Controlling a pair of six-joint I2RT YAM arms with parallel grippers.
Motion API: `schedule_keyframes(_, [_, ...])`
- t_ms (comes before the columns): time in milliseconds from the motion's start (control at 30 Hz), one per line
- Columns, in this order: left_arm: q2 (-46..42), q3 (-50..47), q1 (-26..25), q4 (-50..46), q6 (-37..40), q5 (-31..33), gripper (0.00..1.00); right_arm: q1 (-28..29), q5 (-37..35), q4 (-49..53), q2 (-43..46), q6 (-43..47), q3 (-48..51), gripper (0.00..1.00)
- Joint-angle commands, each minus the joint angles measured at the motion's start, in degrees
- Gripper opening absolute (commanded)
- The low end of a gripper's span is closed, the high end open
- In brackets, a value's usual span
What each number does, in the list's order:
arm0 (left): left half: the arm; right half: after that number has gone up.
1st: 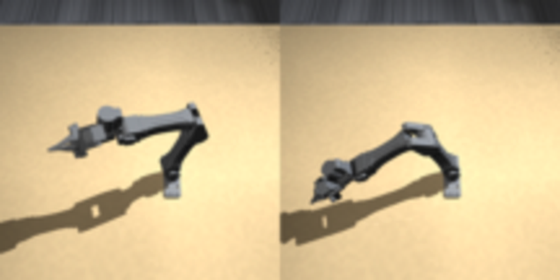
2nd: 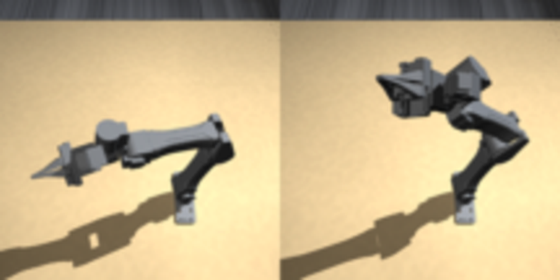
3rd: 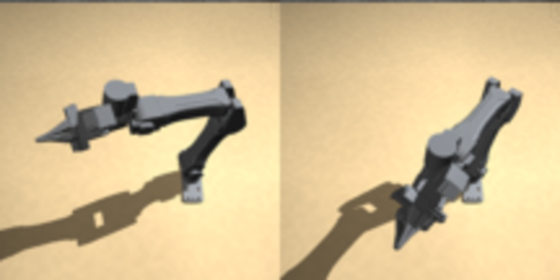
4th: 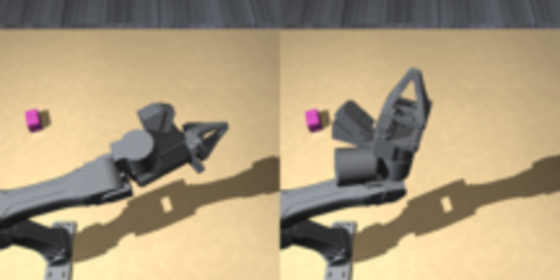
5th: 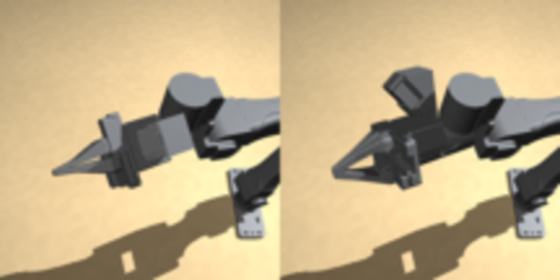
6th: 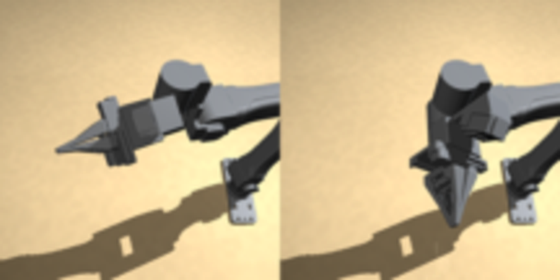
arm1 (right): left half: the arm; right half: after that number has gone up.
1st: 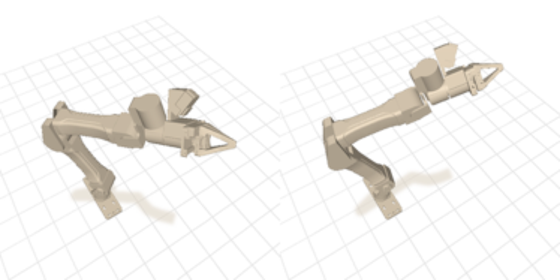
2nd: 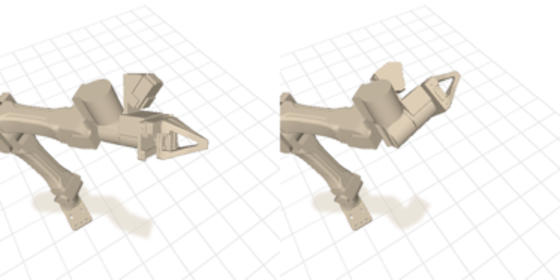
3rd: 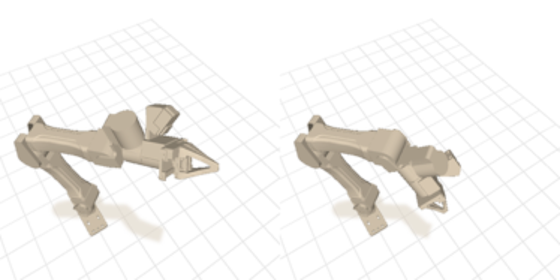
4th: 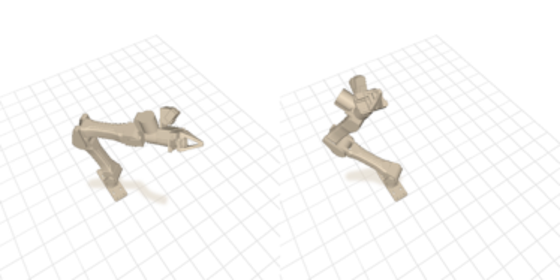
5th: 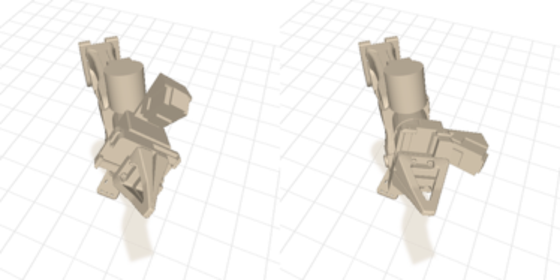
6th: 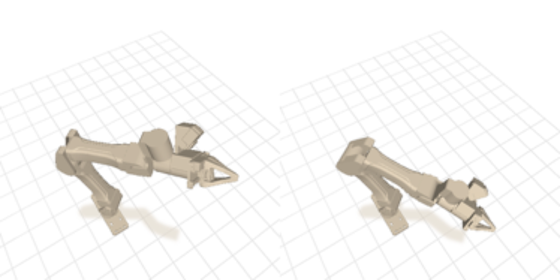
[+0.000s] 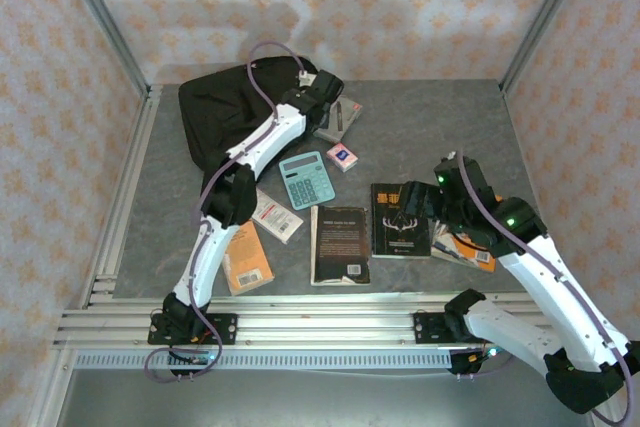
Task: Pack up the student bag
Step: Pick up the student bag from the top-left of the table.
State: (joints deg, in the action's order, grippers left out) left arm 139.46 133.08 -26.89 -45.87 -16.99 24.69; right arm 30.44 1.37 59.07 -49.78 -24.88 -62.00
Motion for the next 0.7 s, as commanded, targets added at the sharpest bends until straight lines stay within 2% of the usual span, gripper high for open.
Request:
schedule_keyframes(0, [1.7,2.6,2.6,-0.9,-1.8,2.4,0.87,0.1,2.4,-0.4,0.7,-2.0,2.4,0.94])
schedule_keyframes(67, [2.0,2.8,3.4,-0.1,-1.1,1.4,0.65,0.1,3.9,-1.3,1.1,-2.6,3.6,0.85])
schedule_keyframes(167, [0.7,3.0,4.7,0.6,-0.4,-1.1,0.25,0.1,5.8,-2.2,1.7,-2.9,4.0,0.72])
schedule_keyframes(233, [-0.7,2.8,5.1,1.2,0.9,-3.0,0.05,0.0,5.8,-2.0,1.6,-2.3,3.4,0.62])
schedule_keyframes(267, [-1.5,2.7,5.3,1.5,1.6,-3.6,0.00,0.1,5.5,-1.8,1.5,-2.0,2.9,0.58])
schedule_keyframes(367, [-5.0,1.3,5.3,1.9,3.6,-4.3,0.00,0.1,5.1,-0.6,-0.1,-1.0,1.0,0.54])
schedule_keyframes(500, [-12.4,-3.3,5.2,3.0,8.1,-3.8,0.00,0.1,4.1,0.7,-2.8,-1.4,-1.6,0.65])
schedule_keyframes(667, [-24.1,-12.1,5.2,5.1,11.6,-2.1,0.00,0.1,3.0,1.6,-4.5,0.1,-5.2,0.62])
